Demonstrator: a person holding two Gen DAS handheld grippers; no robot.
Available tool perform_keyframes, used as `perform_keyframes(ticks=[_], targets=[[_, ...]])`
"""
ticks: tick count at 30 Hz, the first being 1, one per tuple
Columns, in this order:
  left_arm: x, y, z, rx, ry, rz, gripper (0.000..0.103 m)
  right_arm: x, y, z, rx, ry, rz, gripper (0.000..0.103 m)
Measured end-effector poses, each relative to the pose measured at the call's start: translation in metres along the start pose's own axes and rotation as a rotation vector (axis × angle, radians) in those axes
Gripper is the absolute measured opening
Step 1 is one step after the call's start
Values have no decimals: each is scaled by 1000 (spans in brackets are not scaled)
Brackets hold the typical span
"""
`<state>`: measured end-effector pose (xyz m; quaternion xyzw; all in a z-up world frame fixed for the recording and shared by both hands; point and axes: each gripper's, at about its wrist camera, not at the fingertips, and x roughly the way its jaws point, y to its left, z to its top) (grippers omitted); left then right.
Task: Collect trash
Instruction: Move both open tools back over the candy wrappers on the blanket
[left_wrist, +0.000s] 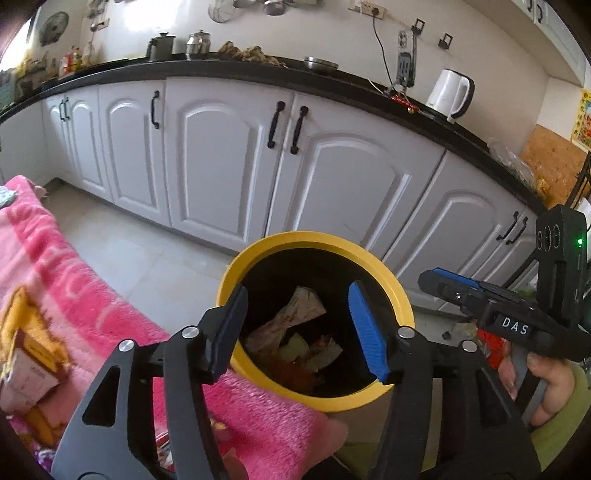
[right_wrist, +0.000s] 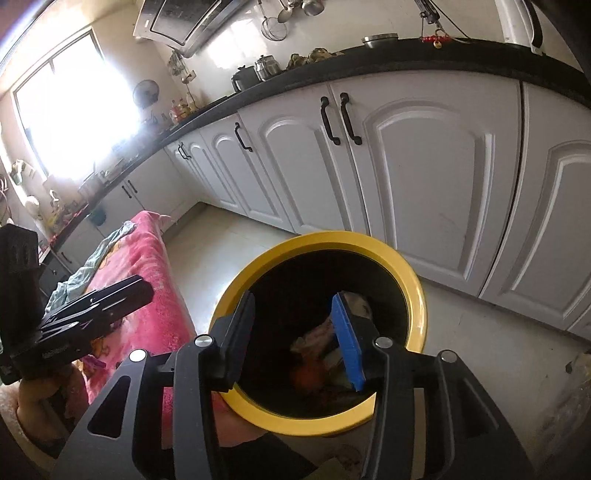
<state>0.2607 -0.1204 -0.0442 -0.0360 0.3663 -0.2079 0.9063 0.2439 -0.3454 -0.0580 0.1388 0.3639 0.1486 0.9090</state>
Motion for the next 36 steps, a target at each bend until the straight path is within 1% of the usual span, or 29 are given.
perform_keyframes(ticks=[3,4,5,7,8,11,13,15,17,18,20,22,27,29,36], targets=[[-12,8,-1,-13,-15,15,53,-6,8,1,-14,-13,7,45],[-18,11,-1,-19,-23,20,56,-8,10,2,-18,-17,11,45],[-23,13,-2,-24,-31,26,61,-10,14,3,-27,-21,18,46],[-33,18,-3,-30,-47,37,62,-14,23,5,-46,-29,26,47],[-37,19,-3,-32,-53,44,63,-16,28,6,-57,-33,33,50],[-55,26,-5,-48,-80,65,72,-21,43,9,-87,-44,52,52],[-65,30,-6,-54,-96,74,75,-25,51,9,-106,-50,67,54],[-75,35,-7,-63,-109,86,78,-28,60,10,-128,-59,76,62],[-84,41,-9,-76,-117,93,84,-31,69,9,-146,-64,88,63],[-90,43,-10,-79,-123,102,84,-32,75,9,-158,-61,98,63],[-98,49,-14,-84,-132,121,90,-32,86,7,-184,-59,109,65],[-108,55,-19,-91,-141,137,92,-32,98,4,-209,-52,123,65],[-129,70,-30,-108,-160,184,92,-30,122,-3,-262,-37,152,65],[-136,76,-34,-118,-166,192,92,-29,132,-7,-283,-28,163,65],[-160,106,-50,-180,-170,242,92,-19,163,-21,-355,13,190,65]])
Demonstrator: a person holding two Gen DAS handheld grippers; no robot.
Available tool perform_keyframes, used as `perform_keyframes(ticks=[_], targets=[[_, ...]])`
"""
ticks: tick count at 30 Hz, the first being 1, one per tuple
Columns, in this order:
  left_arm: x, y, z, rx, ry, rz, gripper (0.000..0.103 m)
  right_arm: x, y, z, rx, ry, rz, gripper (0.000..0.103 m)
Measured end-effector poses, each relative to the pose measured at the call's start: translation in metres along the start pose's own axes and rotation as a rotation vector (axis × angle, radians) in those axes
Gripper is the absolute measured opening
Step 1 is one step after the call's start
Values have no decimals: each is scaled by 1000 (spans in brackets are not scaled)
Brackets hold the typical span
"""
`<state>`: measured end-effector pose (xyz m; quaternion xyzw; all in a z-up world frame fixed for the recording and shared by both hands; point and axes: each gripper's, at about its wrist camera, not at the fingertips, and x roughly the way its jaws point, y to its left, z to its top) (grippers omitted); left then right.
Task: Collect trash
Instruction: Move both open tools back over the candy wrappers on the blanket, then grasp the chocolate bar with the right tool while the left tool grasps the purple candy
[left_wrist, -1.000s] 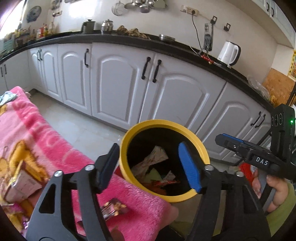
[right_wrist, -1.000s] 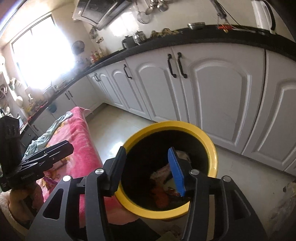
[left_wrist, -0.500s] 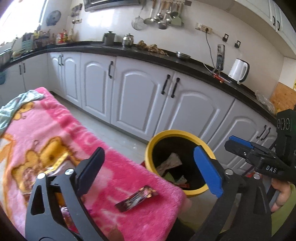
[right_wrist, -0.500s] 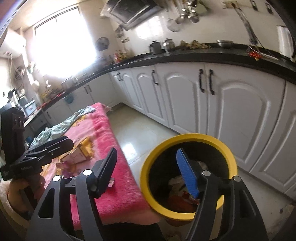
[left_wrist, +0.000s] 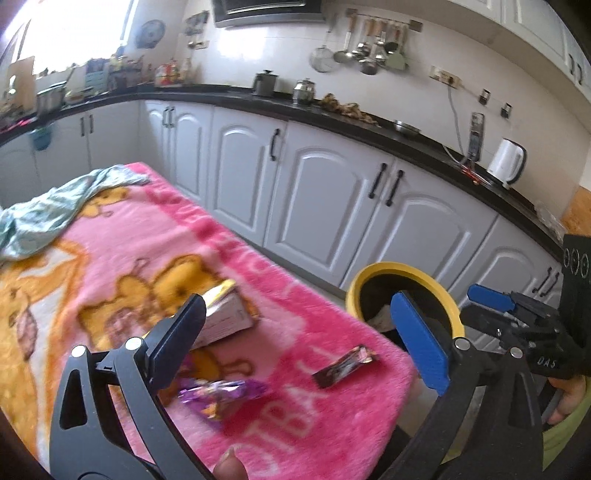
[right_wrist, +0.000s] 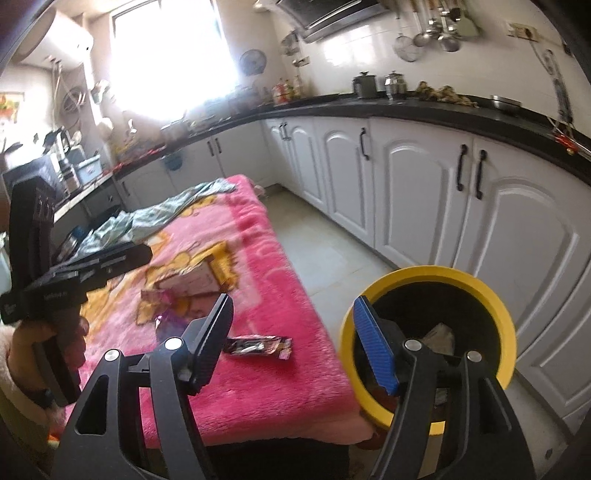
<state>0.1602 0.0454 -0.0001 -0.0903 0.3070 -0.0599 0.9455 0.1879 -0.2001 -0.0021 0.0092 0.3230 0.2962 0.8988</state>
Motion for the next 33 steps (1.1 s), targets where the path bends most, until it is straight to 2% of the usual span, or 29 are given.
perform_keyframes(ticks=[8,13,22,26,27,29,33], targets=[[-10,41,-16,-65,29,45,92,31,23,-13,-54,82,21,65],[-3,56,-33,-59,78,56,92,53,27,-22,-54,131,28,65],[30,49,-62,84,198,-1,92,92,21,-36,16,230,39,64],[43,37,-66,175,229,-4,83,107,16,-41,68,269,53,54],[46,36,-67,192,235,-7,82,110,13,-42,92,279,65,49],[52,36,-68,205,253,-9,70,116,8,-47,134,290,86,41],[63,40,-71,206,283,-1,56,115,3,-47,146,276,89,27]])
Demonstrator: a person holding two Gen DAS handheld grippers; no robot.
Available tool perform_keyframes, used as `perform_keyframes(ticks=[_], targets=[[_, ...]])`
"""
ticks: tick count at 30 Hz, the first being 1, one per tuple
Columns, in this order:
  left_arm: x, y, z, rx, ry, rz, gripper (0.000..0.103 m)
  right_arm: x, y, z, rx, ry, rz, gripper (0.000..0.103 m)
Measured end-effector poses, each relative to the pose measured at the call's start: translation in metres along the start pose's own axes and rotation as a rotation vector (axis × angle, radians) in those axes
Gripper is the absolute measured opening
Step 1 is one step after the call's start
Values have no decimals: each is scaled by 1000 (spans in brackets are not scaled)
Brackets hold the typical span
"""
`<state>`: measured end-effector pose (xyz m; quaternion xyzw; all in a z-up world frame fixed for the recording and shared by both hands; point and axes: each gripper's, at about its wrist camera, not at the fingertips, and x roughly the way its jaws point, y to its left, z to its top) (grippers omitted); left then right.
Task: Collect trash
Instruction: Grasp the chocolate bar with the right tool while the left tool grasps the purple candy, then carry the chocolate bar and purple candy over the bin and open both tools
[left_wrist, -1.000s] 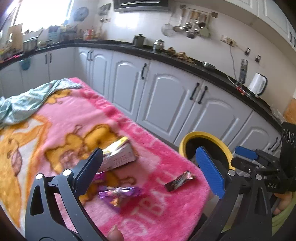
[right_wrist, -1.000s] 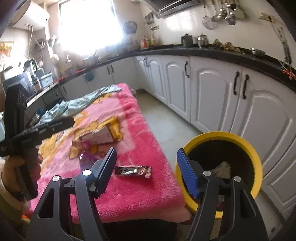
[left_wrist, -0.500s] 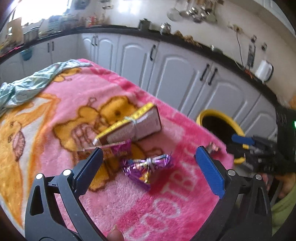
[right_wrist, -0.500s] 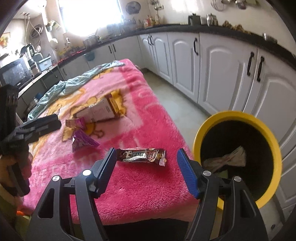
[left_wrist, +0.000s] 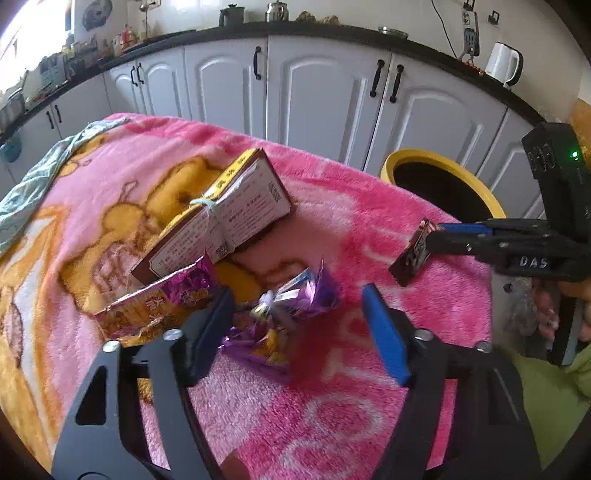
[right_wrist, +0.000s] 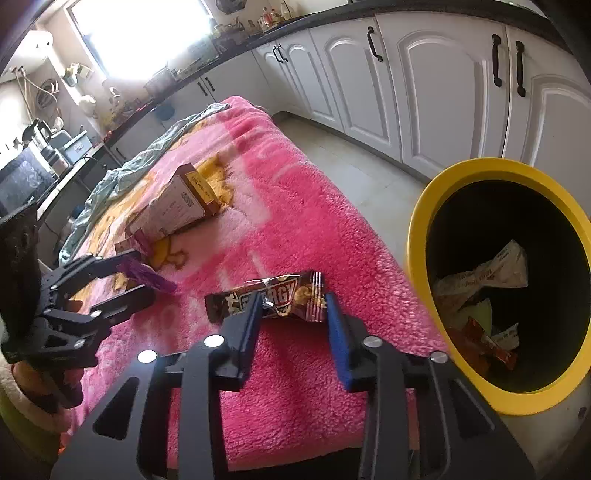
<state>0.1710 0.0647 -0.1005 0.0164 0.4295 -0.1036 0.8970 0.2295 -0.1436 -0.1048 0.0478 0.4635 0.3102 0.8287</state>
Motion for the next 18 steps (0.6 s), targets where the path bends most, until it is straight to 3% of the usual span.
perform_keyframes(ticks=[3,18], targets=[[2,1,-1,-6,-1,-4,51,-1,0,-1,-16,-1,0,17],[-15,-9,6,-39,-39,-65,41,-36,23,1,-129,-89,-31,10]])
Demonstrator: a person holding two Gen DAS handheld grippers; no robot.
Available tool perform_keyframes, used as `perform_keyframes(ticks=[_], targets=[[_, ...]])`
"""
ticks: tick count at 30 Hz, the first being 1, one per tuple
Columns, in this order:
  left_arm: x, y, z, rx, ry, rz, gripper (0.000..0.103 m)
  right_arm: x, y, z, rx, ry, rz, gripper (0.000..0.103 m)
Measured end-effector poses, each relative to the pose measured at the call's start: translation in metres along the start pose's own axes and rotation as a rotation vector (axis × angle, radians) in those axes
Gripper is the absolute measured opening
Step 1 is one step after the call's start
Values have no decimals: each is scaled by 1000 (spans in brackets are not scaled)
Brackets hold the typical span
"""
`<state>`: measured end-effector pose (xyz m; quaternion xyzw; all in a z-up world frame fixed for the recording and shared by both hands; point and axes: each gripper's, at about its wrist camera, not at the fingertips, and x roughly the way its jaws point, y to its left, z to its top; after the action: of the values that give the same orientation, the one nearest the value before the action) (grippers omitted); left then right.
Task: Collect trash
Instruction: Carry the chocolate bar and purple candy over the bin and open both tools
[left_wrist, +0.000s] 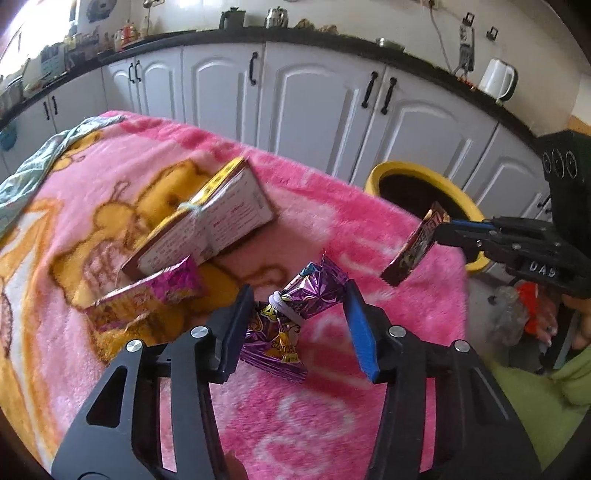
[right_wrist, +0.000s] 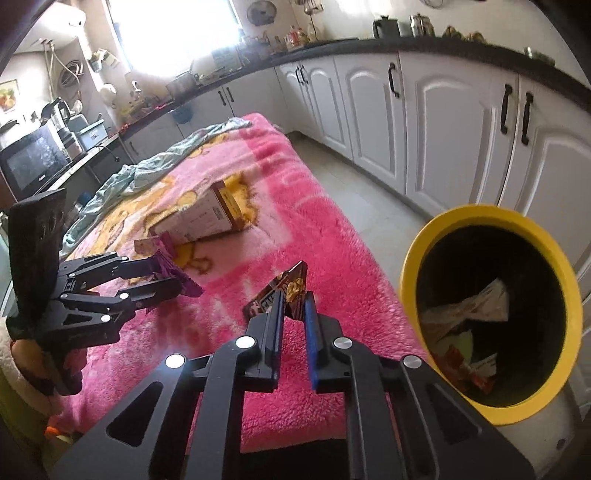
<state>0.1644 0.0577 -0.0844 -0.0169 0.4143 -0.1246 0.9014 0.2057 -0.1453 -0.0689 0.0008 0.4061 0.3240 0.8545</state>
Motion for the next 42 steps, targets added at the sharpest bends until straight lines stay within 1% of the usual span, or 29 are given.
perform_keyframes(ticks=[4,8,17,26,31,36,42], targets=[[-3,-14,13,38,-22,3,39,-16,-2,4,-8,-39,-17,10],[-5,-27,29,45,-45,-16,38,-31,-10,8,11,-78,-18,10],[-9,-75,81,97,-128,-67,38,-82,-37,20,47,-203,-65,10],[0,-125,115,140,-168,-122,38,-127,-78,23,98,-306,-157,10],[8,-150,128,167,-179,-152,38,-153,-110,21,151,-357,-207,10],[15,-170,137,176,-183,-178,37,-172,-133,15,193,-398,-251,10],[30,-185,143,165,-173,-208,36,-183,-151,5,226,-411,-293,10]])
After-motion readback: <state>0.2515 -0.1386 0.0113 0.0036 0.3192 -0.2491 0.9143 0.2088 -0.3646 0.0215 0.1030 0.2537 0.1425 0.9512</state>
